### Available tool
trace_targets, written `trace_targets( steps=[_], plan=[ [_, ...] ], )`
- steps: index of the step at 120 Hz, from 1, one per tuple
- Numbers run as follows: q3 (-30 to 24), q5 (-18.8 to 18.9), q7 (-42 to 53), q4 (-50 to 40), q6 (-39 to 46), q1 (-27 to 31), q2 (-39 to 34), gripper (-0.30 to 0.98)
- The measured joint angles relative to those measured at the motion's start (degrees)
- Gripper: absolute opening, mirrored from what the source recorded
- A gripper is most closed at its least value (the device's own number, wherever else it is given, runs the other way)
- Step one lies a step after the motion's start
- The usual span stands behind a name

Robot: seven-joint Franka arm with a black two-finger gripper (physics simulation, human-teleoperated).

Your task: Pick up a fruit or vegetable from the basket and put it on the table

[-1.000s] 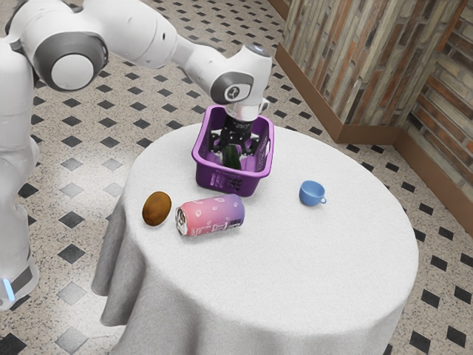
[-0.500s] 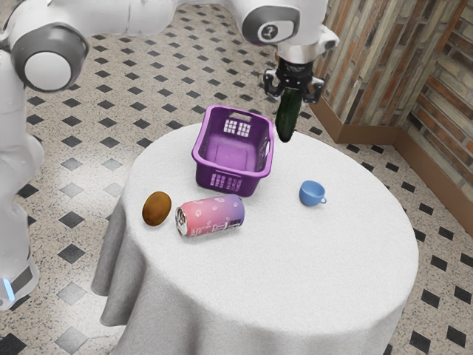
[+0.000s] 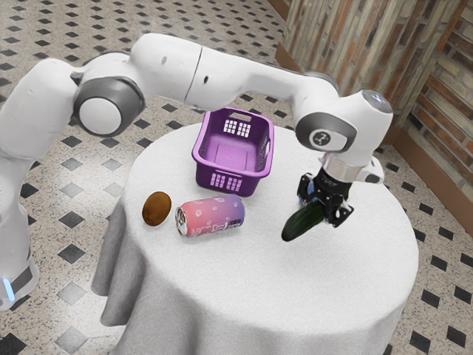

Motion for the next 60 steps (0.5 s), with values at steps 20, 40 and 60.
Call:
trace_targets(
  steps=[20,40,60],
  plan=[
    [-0.70,-0.21,2.35,-0.07,0.22,0.36,1.78,0.21],
    [-0.42,-0.94,4.19,0.00,0.39,0.30,1.91,0.54],
    [21.42,1.46,11.08,-16.98,5.24,-13.98,-20.03,0.64]
  ],
)
